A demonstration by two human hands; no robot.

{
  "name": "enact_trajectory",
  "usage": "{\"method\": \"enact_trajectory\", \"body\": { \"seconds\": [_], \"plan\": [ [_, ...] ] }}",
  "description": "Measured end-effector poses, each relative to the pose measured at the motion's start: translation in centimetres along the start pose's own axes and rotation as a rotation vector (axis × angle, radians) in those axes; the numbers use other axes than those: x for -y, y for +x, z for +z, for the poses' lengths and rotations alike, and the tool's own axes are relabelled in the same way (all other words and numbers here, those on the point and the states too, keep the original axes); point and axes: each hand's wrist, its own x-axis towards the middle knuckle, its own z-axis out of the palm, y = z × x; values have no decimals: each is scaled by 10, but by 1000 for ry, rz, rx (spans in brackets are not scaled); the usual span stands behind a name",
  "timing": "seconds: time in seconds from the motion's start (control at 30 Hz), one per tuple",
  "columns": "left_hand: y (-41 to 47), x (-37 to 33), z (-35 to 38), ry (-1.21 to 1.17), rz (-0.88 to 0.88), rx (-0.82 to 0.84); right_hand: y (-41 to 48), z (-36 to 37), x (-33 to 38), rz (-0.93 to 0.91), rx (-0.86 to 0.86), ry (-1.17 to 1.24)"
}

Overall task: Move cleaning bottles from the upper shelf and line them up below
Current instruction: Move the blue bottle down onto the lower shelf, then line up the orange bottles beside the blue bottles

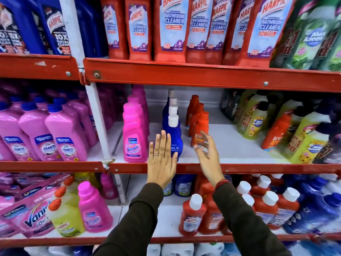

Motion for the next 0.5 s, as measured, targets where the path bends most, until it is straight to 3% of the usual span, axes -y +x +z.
{"method": "enact_trajectory", "body": {
  "seconds": [0.27, 0.33, 0.5],
  "plan": [
    [-3, -14, 26, 59, 15, -14, 35, -116, -8, -143, -568, -254],
    [-5, -13, 28, 62, 21, -18, 49, -144, -13, -74, -658, -303],
    [-6, -10, 32, 24, 37, -36, 92, -200, -29, 241, -649, -387]
  ]
}}
